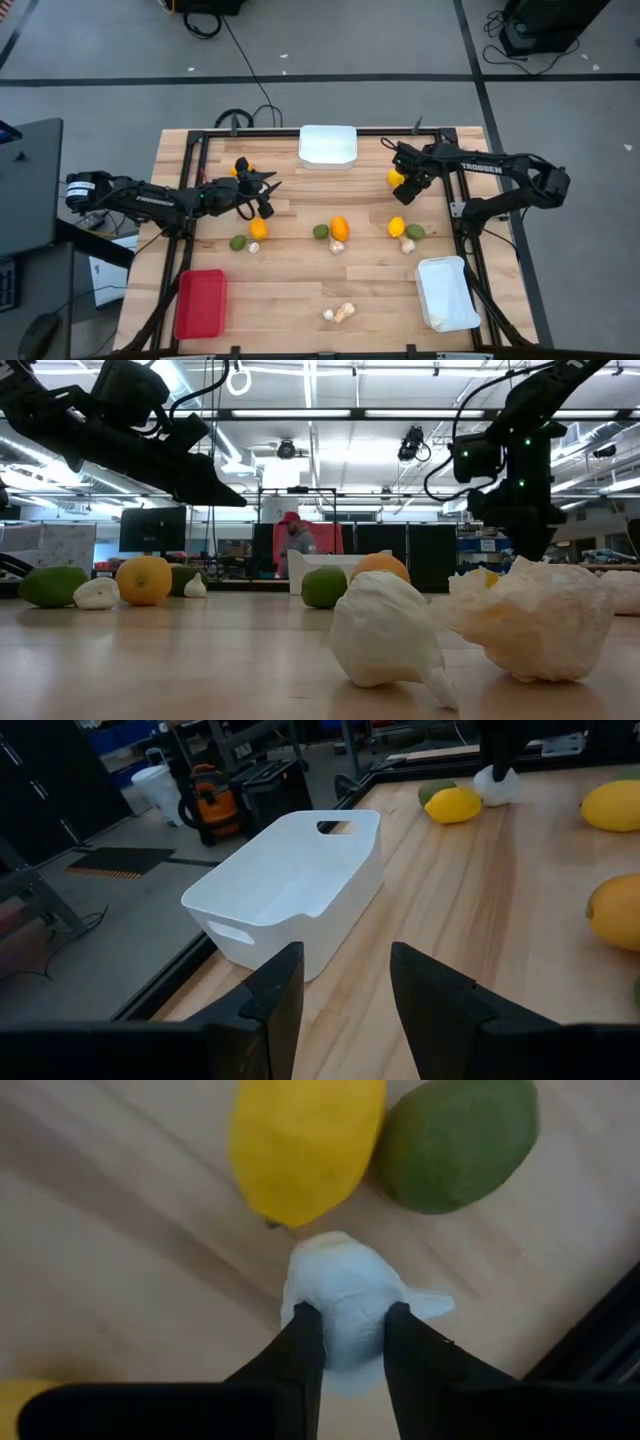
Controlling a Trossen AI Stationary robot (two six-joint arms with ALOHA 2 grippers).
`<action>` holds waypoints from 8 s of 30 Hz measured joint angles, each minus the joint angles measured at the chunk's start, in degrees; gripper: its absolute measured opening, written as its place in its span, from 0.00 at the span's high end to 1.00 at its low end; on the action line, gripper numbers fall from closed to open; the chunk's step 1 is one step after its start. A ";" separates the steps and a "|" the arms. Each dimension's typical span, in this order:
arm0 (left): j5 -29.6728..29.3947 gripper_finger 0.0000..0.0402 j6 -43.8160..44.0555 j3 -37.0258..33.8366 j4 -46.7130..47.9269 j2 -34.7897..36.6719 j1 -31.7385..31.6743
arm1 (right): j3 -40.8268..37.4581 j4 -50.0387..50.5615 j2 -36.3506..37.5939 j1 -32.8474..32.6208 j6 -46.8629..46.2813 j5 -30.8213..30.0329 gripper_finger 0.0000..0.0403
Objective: Sort produce into baskets
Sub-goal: Put the garlic into the top white bin
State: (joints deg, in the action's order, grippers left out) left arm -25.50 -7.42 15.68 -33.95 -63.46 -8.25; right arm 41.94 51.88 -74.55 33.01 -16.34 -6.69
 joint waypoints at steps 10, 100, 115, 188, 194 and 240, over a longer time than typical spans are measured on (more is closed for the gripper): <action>0.00 0.61 -1.42 -0.04 -0.49 0.00 0.00 | 4.71 -13.75 7.97 -1.22 0.17 1.57 0.77; 6.17 0.61 -23.96 23.88 58.36 -24.71 -8.92 | 4.83 -83.23 -21.94 -13.03 12.05 3.26 0.48; 5.90 0.61 -9.51 39.02 75.06 -24.79 -9.42 | 4.80 -80.26 -21.94 -13.03 12.07 3.19 0.48; 0.60 0.68 -59.94 34.79 72.47 -33.83 -9.89 | 4.78 -76.91 -21.96 -13.03 13.99 3.46 0.48; 1.14 0.73 -40.56 37.89 66.96 -33.81 -9.79 | 4.80 -74.94 -21.96 -13.03 13.75 3.53 0.48; 10.36 0.68 -20.41 45.92 29.39 -33.66 -7.08 | 4.78 -82.28 -21.87 -9.90 -4.24 14.85 0.87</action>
State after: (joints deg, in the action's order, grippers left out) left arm -15.14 -27.83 61.60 -4.56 -97.12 -15.33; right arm 46.72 -30.40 -96.42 23.11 -20.58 8.16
